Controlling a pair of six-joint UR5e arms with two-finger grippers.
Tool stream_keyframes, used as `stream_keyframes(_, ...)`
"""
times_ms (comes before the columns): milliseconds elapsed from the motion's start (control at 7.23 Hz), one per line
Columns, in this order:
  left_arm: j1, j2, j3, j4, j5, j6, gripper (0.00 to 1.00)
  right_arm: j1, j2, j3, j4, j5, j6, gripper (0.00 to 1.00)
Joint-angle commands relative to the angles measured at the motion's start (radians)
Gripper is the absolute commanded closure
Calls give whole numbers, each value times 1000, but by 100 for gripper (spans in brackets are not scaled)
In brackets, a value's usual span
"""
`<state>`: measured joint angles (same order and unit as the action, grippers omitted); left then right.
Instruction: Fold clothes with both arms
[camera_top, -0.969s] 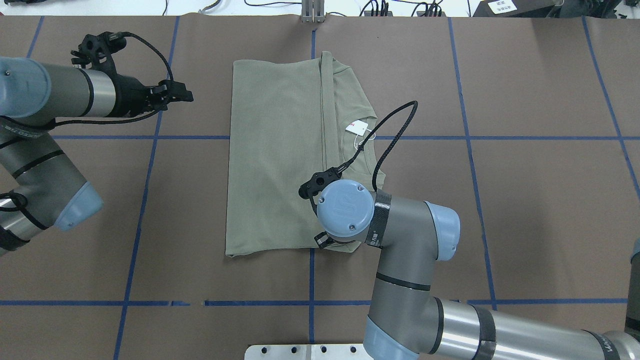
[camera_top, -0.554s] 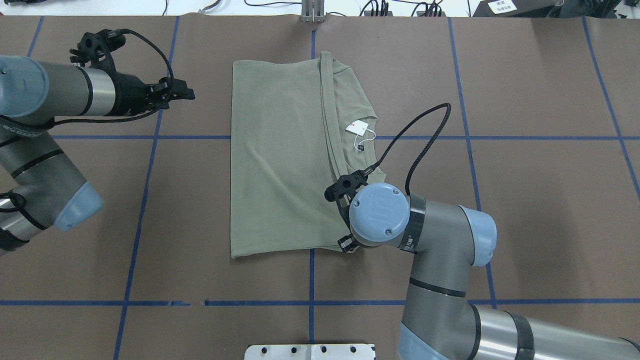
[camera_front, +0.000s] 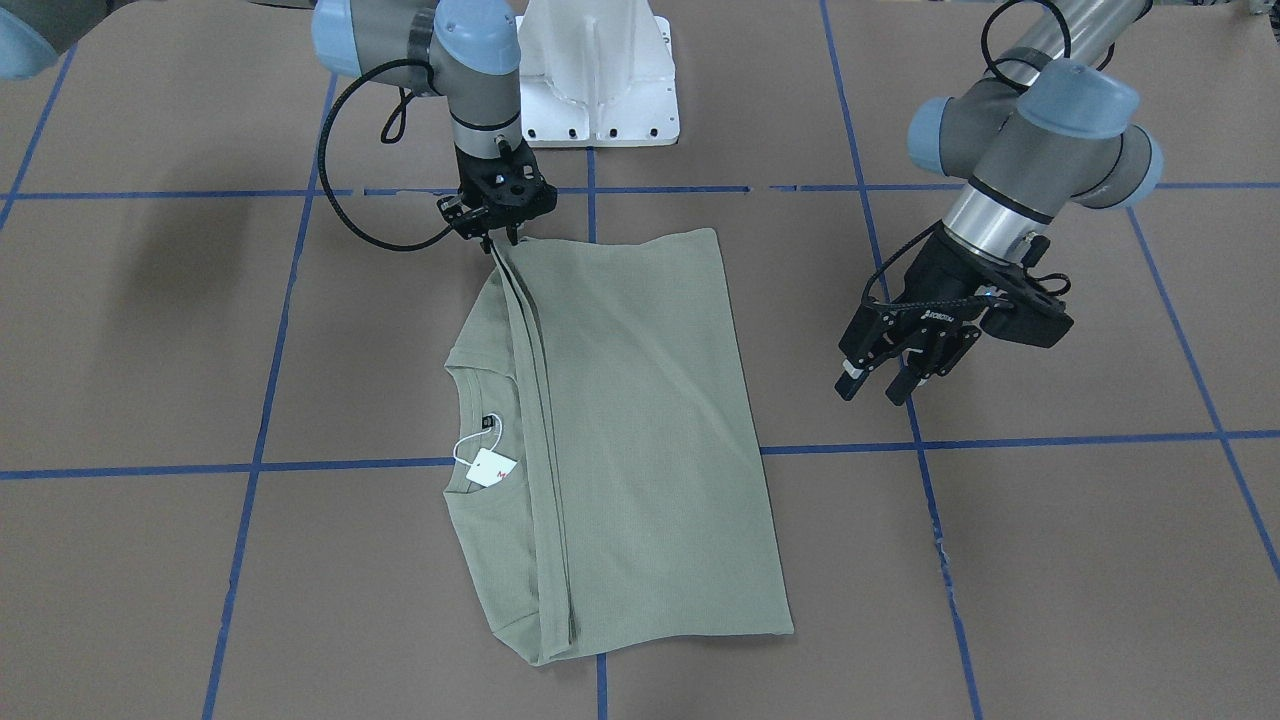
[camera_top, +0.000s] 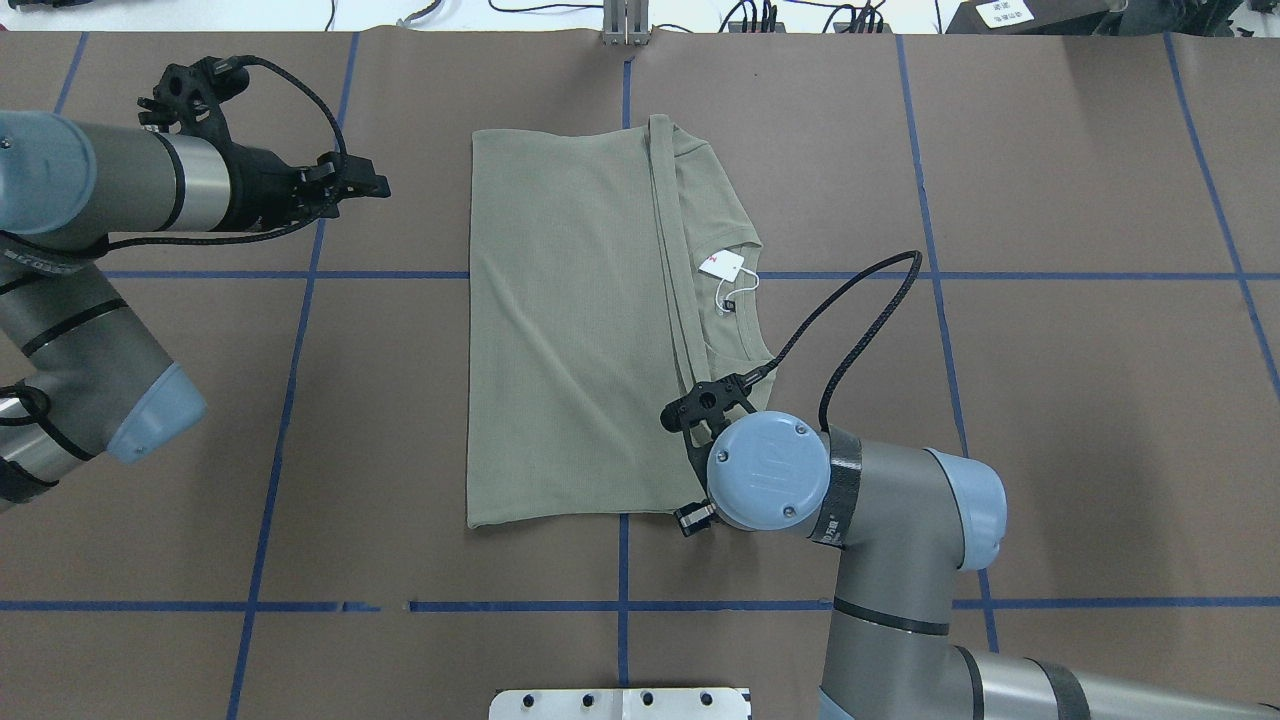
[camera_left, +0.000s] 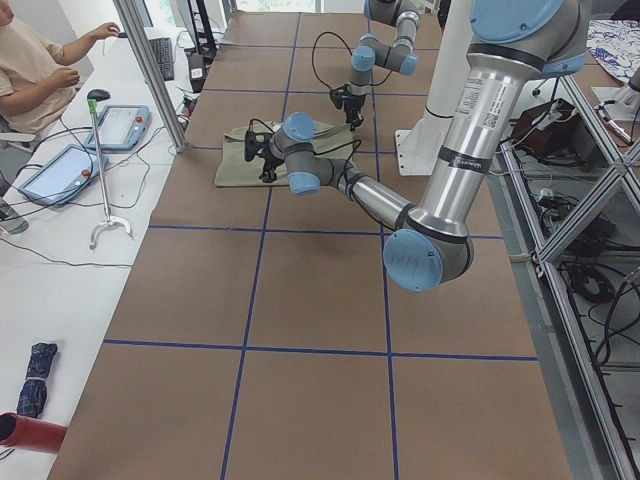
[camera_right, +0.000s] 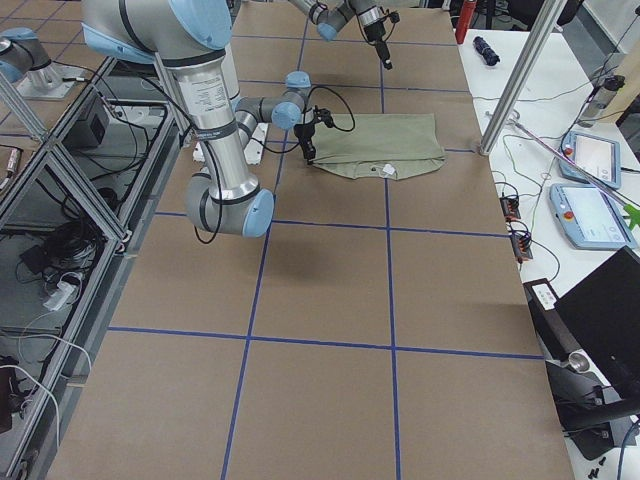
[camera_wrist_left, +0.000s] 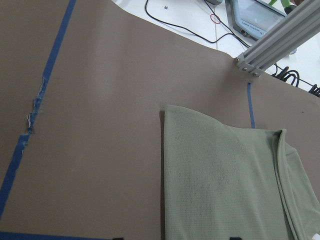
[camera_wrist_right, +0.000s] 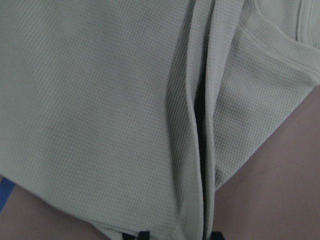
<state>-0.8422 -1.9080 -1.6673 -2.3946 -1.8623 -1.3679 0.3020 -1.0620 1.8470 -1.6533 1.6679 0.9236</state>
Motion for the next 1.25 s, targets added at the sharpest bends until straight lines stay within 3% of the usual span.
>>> stream_keyframes(0,0,0,0,0,0,0,24,40,8,1,1,3,-14,0)
stream_keyframes(277,0,0,-2,0,0,0,24,90,13,-11,1,1,-81,0)
stream_keyframes(554,0,0,-3,0,-1,0,24,112,130,-165,17,1,-91,0)
stream_keyframes(1107,0,1,-6,0,-2,0,24,131,129,-207,18,4,-120,0)
